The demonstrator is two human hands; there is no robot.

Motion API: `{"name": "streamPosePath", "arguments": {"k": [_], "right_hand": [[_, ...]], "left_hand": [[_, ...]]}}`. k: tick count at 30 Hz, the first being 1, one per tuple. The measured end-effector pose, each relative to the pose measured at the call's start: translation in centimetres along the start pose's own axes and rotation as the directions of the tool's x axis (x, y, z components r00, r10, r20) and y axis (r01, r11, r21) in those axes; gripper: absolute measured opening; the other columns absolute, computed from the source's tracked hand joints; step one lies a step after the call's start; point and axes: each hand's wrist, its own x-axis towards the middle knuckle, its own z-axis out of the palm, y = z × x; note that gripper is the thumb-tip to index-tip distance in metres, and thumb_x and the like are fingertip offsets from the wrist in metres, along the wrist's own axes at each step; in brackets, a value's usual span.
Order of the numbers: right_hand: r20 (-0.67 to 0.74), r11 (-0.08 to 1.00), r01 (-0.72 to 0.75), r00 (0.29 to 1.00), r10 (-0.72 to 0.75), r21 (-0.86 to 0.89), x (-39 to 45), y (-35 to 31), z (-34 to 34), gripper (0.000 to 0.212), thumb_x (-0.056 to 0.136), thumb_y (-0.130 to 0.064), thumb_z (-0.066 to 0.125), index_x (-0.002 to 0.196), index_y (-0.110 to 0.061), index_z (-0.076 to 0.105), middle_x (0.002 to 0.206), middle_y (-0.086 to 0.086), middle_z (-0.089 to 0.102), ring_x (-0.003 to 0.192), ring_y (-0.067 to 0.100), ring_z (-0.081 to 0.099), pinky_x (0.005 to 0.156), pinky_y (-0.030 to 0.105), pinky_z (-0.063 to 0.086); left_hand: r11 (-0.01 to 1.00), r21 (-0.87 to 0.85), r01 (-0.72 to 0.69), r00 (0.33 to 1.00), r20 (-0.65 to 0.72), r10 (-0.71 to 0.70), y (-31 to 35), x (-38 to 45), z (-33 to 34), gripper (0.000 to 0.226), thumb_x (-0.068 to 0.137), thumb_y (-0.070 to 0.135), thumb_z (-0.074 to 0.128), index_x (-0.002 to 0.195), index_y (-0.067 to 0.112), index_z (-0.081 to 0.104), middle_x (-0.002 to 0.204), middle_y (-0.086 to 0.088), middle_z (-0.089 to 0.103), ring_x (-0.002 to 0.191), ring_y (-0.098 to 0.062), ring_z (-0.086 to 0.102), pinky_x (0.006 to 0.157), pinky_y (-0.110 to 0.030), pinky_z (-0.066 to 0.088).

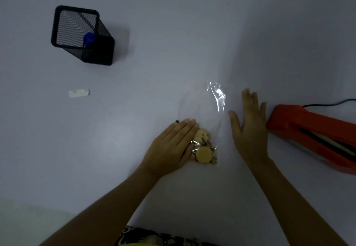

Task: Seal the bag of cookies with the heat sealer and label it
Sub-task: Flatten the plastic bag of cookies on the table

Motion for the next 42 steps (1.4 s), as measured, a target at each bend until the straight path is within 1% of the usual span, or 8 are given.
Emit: {"name": "streamPosePath", "arguments": {"k": [3,5,10,16,23,30,35,42], "right_hand": [[0.160,0.891,0.441,0.892,-0.422,-0.110,-0.3,-1.0,0.6,0.050,0.103,-0.031,0.031,0.144,-0.001,0.031,0.151,0.015,0.032,0.143,0.028,0.026,0.118,0.052,0.018],[0.353,0.807,0.576,0.787,-0.505,-0.129,0.2,-1.1,0.9,0.056,0.104,-0.041,0.021,0.144,-0.004,0.031,0.152,0.013,0.030,0.144,0.026,0.025,0.119,0.050,0.015],[0.518,0.774,0.577,0.760,-0.393,-0.260,3.2,1.2,0.0,0.063,0.101,-0.051,0.010,0.149,-0.014,0.026,0.156,0.006,0.023,0.146,0.023,0.019,0.118,0.053,0.006],[0.397,0.876,0.403,0.873,-0.282,-0.263,3.2,-0.5,0.5,0.067,0.100,-0.052,0.007,0.149,-0.010,0.024,0.157,0.006,0.023,0.147,0.020,0.009,0.119,0.050,-0.002],[0.542,0.647,0.746,0.615,-0.573,-0.161,4.7,-1.9,1.6,0.053,0.102,-0.041,0.017,0.147,-0.017,0.032,0.154,-0.001,0.030,0.147,0.031,0.010,0.118,0.057,0.005],[0.502,0.700,0.659,0.719,-0.480,-0.276,8.2,-1.9,1.5,0.055,0.102,-0.044,0.016,0.149,-0.018,0.026,0.155,-0.001,0.030,0.147,0.038,0.007,0.113,0.067,0.004],[0.576,0.537,0.824,0.531,-0.622,-0.179,7.3,-2.3,1.9,0.053,0.102,-0.042,0.016,0.148,-0.019,0.030,0.154,-0.003,0.029,0.146,0.036,0.010,0.113,0.066,0.006],[0.416,0.819,0.475,0.848,-0.328,-0.321,10.7,-2.8,2.2,0.062,0.099,-0.049,0.012,0.152,-0.016,0.013,0.160,0.001,0.018,0.148,0.035,0.002,0.114,0.065,0.000]], "left_hand": [[1.000,0.012,-0.006,1.000,0.007,0.006,-0.1,0.0,0.0,0.042,0.095,0.021,0.049,0.133,0.004,0.051,0.139,-0.011,0.051,0.133,-0.022,0.044,0.109,-0.038,0.038],[1.000,0.022,-0.011,1.000,0.005,0.011,-0.2,0.0,-0.1,0.041,0.095,0.022,0.049,0.132,0.004,0.052,0.138,-0.011,0.051,0.132,-0.022,0.045,0.108,-0.039,0.039],[0.999,0.034,-0.010,1.000,0.008,0.009,-0.2,0.0,0.1,0.042,0.096,0.023,0.048,0.133,0.006,0.051,0.139,-0.010,0.050,0.133,-0.024,0.043,0.107,-0.041,0.040],[0.995,0.097,0.013,1.000,0.013,-0.014,-0.2,-0.3,0.3,0.043,0.098,0.029,0.042,0.136,0.010,0.049,0.141,-0.008,0.048,0.136,-0.030,0.037,0.108,-0.045,0.038],[0.994,0.113,0.001,1.000,-0.002,-0.001,-0.4,-0.4,0.4,0.043,0.098,0.030,0.042,0.135,0.010,0.050,0.140,-0.009,0.049,0.134,-0.032,0.040,0.107,-0.046,0.039],[0.994,0.111,0.009,1.000,-0.011,-0.007,-0.3,-0.3,0.5,0.042,0.096,0.030,0.045,0.134,0.011,0.052,0.139,-0.008,0.051,0.134,-0.031,0.041,0.108,-0.045,0.038],[0.993,0.117,0.011,0.999,-0.035,-0.007,-0.3,-0.3,0.4,0.043,0.095,0.030,0.049,0.133,0.011,0.053,0.140,-0.008,0.050,0.133,-0.031,0.042,0.108,-0.043,0.038],[0.993,0.115,0.013,0.999,-0.039,-0.009,-0.4,-0.4,0.4,0.042,0.095,0.030,0.048,0.132,0.010,0.054,0.136,-0.008,0.054,0.132,-0.031,0.044,0.107,-0.044,0.039]]}}
